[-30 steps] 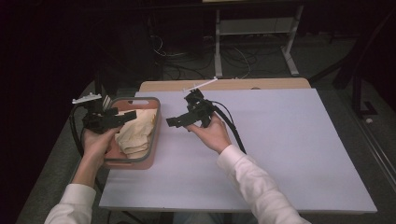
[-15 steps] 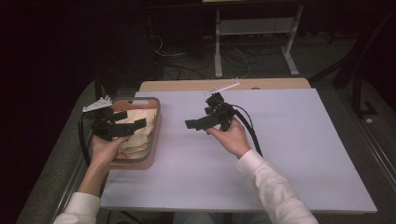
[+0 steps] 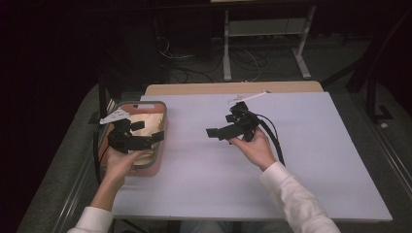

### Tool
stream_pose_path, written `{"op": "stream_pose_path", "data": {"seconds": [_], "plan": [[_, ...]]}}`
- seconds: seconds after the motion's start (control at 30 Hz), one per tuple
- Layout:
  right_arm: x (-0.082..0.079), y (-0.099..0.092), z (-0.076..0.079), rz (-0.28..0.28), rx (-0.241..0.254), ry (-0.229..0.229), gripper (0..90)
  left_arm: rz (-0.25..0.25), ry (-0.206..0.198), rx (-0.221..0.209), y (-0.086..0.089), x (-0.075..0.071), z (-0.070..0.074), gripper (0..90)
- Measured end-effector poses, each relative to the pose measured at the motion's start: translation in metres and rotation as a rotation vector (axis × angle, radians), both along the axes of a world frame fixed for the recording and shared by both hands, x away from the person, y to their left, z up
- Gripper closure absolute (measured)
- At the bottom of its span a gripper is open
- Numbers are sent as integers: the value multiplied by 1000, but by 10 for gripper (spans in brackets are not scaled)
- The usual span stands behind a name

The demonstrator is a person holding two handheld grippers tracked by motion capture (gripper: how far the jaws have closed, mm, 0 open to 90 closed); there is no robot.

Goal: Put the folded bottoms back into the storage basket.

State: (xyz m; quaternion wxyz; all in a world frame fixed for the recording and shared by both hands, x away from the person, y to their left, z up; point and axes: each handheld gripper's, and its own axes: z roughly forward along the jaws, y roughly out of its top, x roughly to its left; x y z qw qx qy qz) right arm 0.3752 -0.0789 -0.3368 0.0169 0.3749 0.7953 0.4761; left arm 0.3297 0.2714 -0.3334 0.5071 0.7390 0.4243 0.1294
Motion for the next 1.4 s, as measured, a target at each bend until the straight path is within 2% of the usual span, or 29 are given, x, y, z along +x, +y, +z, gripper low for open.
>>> {"op": "stream_pose_path", "data": {"seconds": [0.07, 0.53, 1.0, 1.4], "plan": [[-2, -6, -2, -6, 2, 4, 0, -9, -2, -13, -3, -2, -1, 0], [-14, -45, -12, -48, 24, -8, 0, -56, -15, -3, -24, -16, -12, 0], [-32, -82, -23, -70, 53, -16, 0, -90, -37, 26, -40, -31, -23, 0], [-49, -108, -38, -101, 71, -42, 0, -121, -32, 48, -51, -40, -32, 0]]}}
